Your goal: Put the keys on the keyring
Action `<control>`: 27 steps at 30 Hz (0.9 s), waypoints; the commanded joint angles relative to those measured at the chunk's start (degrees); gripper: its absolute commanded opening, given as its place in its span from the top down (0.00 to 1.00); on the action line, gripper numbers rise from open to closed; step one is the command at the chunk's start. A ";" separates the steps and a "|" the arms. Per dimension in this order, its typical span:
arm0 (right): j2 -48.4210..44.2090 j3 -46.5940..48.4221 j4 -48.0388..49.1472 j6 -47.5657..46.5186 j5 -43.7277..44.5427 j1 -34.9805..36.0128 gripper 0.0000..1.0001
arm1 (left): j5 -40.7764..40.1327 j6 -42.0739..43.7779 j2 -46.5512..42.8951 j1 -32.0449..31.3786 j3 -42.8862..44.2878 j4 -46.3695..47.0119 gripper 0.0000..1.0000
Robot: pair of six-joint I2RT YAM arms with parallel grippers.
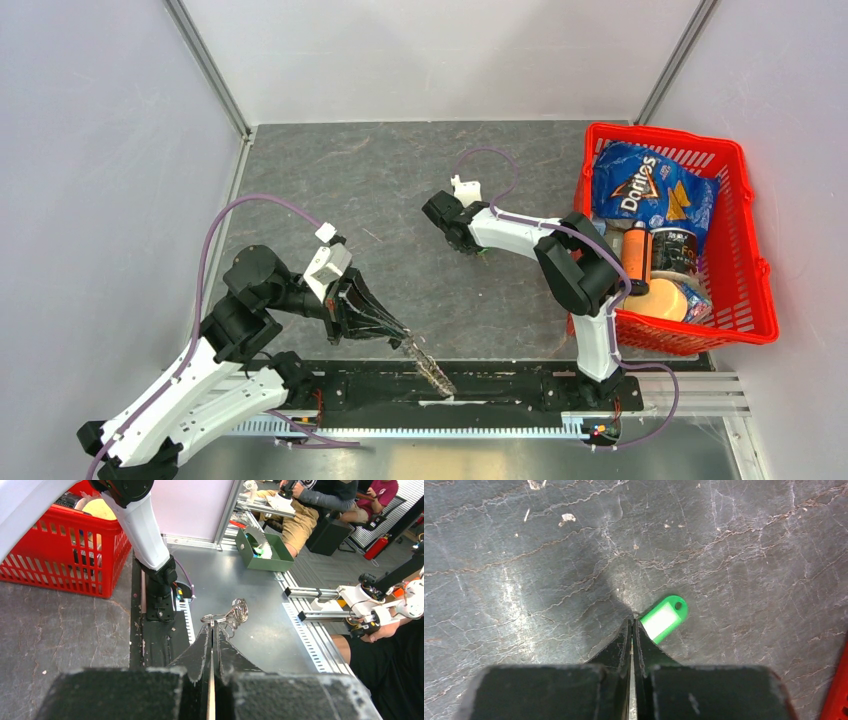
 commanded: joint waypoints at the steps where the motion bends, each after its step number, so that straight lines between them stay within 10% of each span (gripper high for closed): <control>1: -2.65 0.77 -1.08 1.17 3.40 -1.12 0.98 | 1.34 2.12 -0.63 0.02 0.77 2.09 0.98; 14: -25.97 -11.63 2.52 -4.15 -7.93 -0.98 1.00 | 1.35 1.88 -0.50 0.01 0.93 2.19 0.98; 27: -60.74 -17.59 -1.31 -25.01 -51.53 -0.86 1.00 | 4.07 0.82 -0.17 -0.07 1.65 4.15 0.98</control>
